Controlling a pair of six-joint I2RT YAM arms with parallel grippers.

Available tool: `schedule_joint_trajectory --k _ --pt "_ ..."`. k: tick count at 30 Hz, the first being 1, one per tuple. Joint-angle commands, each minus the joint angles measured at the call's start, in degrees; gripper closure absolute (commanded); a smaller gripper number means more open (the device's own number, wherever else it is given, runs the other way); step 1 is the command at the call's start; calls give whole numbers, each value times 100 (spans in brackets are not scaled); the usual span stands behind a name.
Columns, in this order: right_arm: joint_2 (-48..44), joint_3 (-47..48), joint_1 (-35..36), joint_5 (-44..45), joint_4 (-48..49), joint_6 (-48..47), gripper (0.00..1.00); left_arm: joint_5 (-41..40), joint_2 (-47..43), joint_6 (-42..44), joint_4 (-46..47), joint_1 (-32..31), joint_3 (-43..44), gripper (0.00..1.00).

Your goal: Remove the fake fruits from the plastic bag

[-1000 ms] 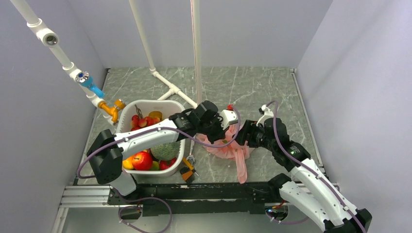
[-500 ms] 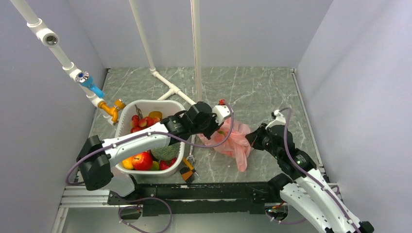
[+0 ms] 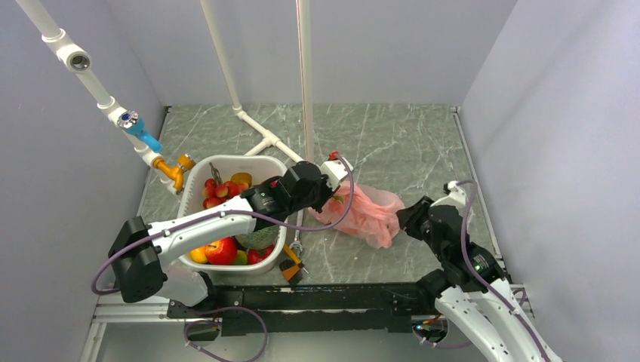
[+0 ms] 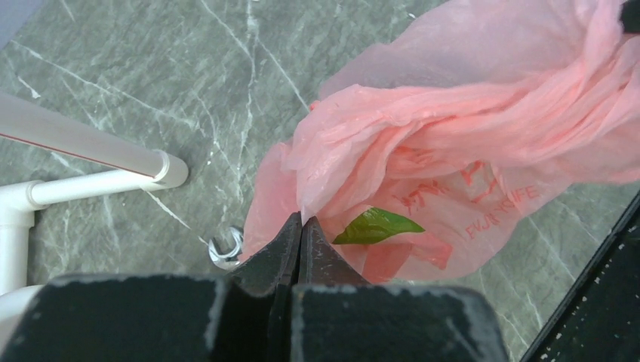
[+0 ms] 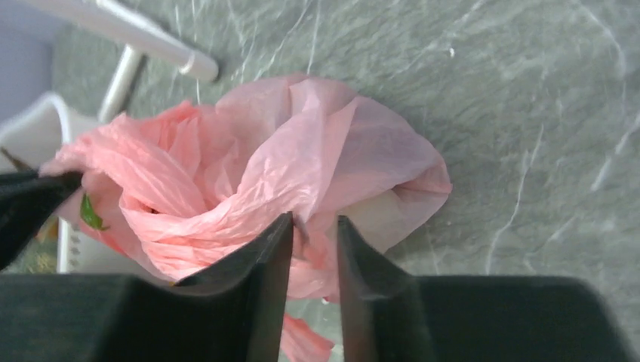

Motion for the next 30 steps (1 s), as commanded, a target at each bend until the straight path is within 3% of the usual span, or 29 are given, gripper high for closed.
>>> schedule_joint_trajectory --k 1,5,8,13,17,21,25,27,30 --pt "375 591 3 -1351 489 -1362 55 385 -65 100 184 -82 122 100" --pt "274 731 6 -2303 1103 -1958 24 506 -12 189 172 -160 138 100" --pt "398 802 0 -2999 1513 -2371 18 545 2 220 171 -198 149 100" --pt "974 886 13 -3472 1604 -2288 18 352 13 293 163 -244 138 100" --pt "922 670 23 -3002 1479 -2254 18 306 30 299 151 -255 151 100" --pt "1042 386 82 -3114 1658 -2199 22 305 39 325 181 -273 142 100" --pt "1384 467 294 -1935 1186 -1965 39 273 59 299 172 -281 136 100" --pt "1499 499 388 -1464 989 -1904 40 234 86 312 186 -286 136 100" --pt "1588 423 528 -1492 1124 -1868 40 263 117 312 108 -290 216 100"
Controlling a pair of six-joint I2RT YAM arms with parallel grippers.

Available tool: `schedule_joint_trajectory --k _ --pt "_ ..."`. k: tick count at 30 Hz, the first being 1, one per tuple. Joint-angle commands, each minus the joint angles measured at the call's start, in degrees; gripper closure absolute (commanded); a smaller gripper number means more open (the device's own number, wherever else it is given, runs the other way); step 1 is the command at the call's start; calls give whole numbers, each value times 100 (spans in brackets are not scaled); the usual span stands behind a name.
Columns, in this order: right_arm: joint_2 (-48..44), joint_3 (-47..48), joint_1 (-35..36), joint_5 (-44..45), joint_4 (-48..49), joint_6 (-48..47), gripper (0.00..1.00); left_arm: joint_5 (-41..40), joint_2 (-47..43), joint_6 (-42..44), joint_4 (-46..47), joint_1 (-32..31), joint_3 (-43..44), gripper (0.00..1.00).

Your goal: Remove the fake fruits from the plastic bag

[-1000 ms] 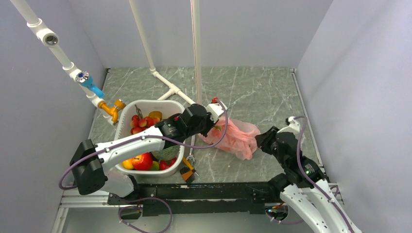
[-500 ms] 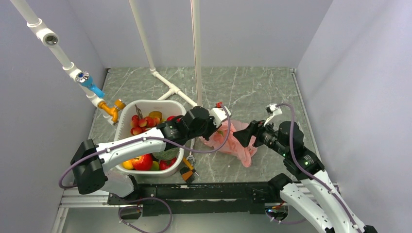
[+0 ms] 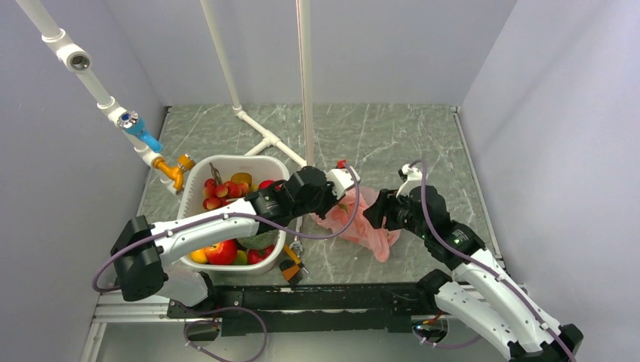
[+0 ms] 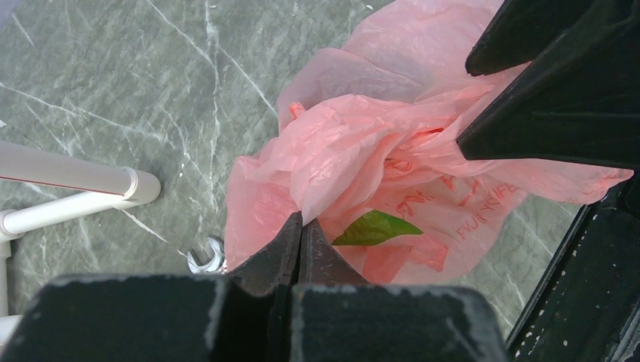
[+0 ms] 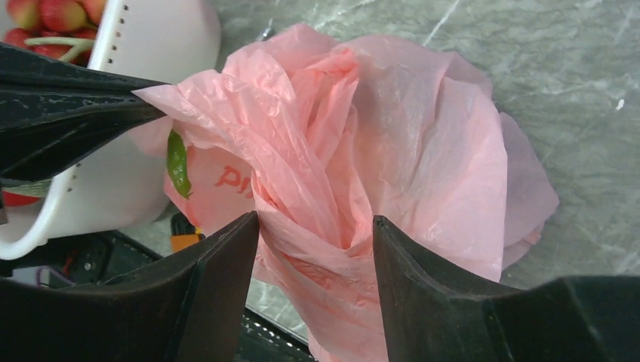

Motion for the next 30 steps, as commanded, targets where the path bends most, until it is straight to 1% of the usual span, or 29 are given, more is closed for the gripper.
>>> schedule_joint_trajectory --k 1,2,4,5,7,9,10,12,15,16,18,20,23,26,27,29,30 --pt "130 33 199 559 -26 184 41 -71 63 92 112 -49 211 100" --pt "209 34 249 555 -35 207 43 -119 50 91 129 -50 195 100" --pt "352 71 330 677 -114 287 50 -182 4 108 174 -50 151 100" --pt "349 89 347 876 -172 346 54 -219 -18 104 187 -50 147 100" --pt "189 97 343 1229 -291 515 58 -310 -59 90 188 -54 139 100" --pt "-107 79 350 1541 -356 680 65 -503 -125 75 239 -59 80 100" --pt "-260 66 352 1685 -379 769 70 -619 -172 65 283 -67 32 100" --pt "-548 23 346 1943 -453 966 83 -804 -233 62 348 -76 -11 100" --pt "-942 -9 348 2323 -662 1234 93 -980 -299 38 354 -78 -41 100" --pt "-1116 -24 350 2506 -774 1347 100 -1022 -318 38 378 -83 -72 100" --pt "-1385 -63 354 2800 -995 1563 100 -1040 -368 55 425 -97 -108 100" --pt "-1625 -175 351 2738 -885 1484 100 -910 -393 75 432 -94 -108 100" --pt "-1680 -268 350 2041 -490 1041 100 -565 -421 121 435 -103 -92 100" --pt "-1370 -175 346 1597 -320 687 100 -62 -418 157 447 -107 -93 99" --pt "-1241 -126 350 1495 -317 611 100 124 -395 172 427 -101 -78 92" --pt "-1009 -39 350 1255 -242 430 100 348 -314 189 317 -104 20 72" --pt "-919 1 355 1108 -181 318 100 389 -268 181 253 -105 78 57"
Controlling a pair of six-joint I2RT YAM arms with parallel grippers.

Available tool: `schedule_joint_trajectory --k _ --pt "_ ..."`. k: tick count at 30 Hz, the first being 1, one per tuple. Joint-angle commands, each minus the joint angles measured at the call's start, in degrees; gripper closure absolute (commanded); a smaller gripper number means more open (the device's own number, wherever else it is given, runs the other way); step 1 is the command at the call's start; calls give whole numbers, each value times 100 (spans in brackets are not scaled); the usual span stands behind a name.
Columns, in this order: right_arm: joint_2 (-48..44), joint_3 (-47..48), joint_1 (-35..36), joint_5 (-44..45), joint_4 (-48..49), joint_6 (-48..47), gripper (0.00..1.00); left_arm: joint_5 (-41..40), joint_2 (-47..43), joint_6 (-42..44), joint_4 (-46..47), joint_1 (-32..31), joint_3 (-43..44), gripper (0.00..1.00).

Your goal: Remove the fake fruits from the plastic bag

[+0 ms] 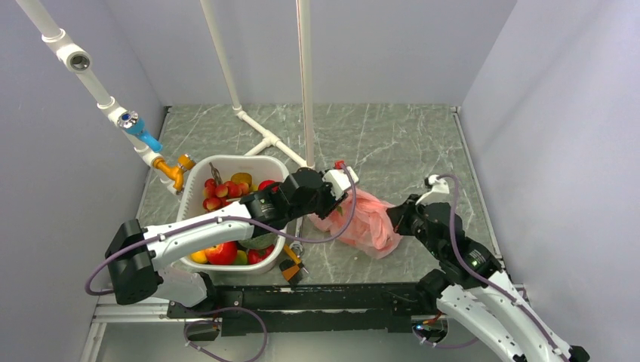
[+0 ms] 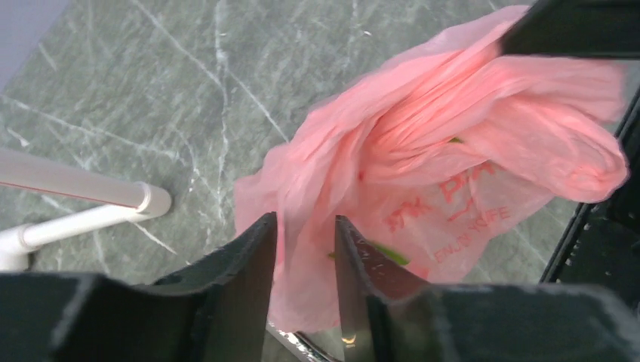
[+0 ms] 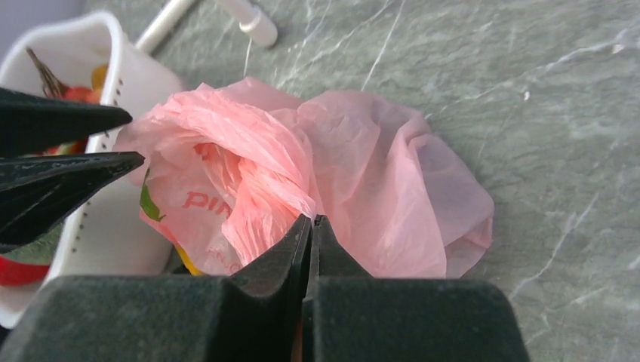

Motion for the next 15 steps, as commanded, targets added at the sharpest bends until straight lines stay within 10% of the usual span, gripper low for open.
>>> schedule_joint_trajectory --k 1,5,15 --pt "476 250 10 -794 430 -643 100 616 -3 76 -45 -19 237 44" --pt "882 482 8 -1559 629 -1027 100 756 121 90 -141 50 370 1" --pt "1420 772 9 -1678 404 -1096 100 1729 965 12 -827 611 1034 15"
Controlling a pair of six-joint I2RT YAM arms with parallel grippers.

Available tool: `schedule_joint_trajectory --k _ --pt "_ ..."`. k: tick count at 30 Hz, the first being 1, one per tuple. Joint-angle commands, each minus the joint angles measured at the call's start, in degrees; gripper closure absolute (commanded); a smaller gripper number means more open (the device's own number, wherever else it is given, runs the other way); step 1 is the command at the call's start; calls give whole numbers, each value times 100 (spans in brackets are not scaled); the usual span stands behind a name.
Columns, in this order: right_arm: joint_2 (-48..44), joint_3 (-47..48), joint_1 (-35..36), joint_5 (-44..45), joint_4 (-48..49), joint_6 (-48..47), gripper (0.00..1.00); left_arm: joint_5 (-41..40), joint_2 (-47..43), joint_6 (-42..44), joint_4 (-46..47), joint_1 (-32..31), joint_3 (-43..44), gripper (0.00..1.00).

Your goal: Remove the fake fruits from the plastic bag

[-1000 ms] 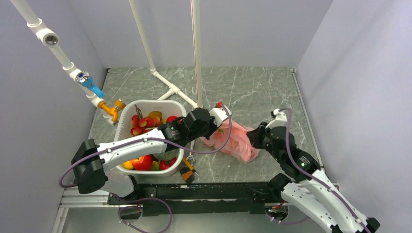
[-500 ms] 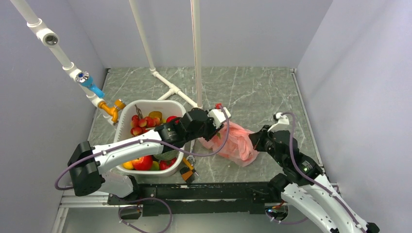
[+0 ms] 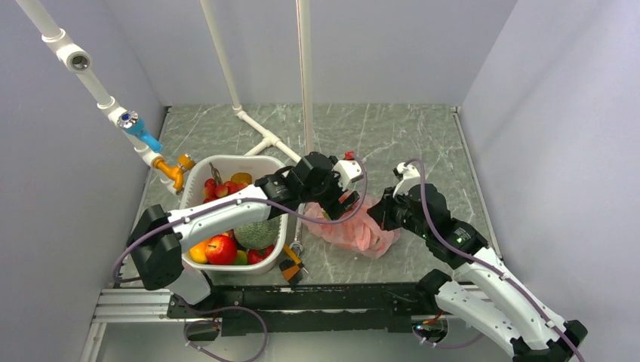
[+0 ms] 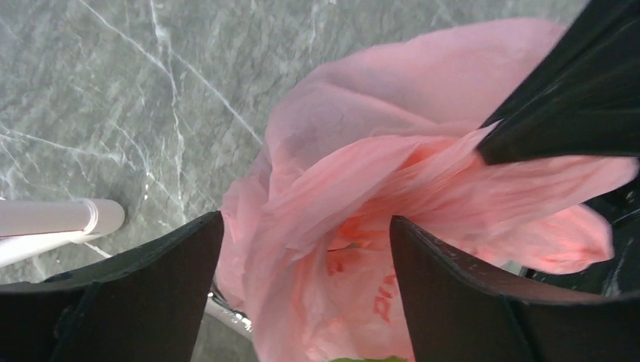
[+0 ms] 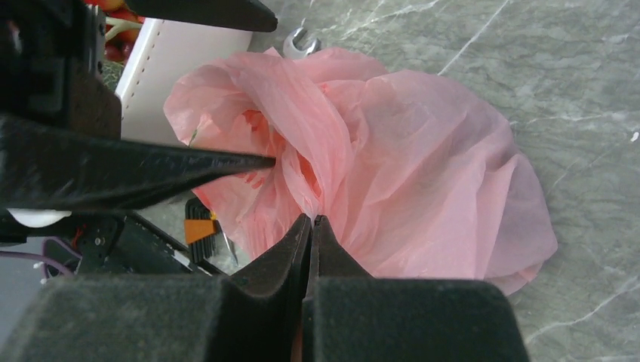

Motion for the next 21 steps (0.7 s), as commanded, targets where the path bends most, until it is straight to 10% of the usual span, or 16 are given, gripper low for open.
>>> schedule_joint_trajectory --k 1,12,21 --pt "-6 195 11 131 40 88 100 447 146 48 -294 191 291 21" --pt "-213 -12 9 658 151 783 100 -469 -186 -60 -60 242 64 100" --pt "-443 4 16 1282 -216 1025 100 -1399 -417 -282 77 335 -41 100"
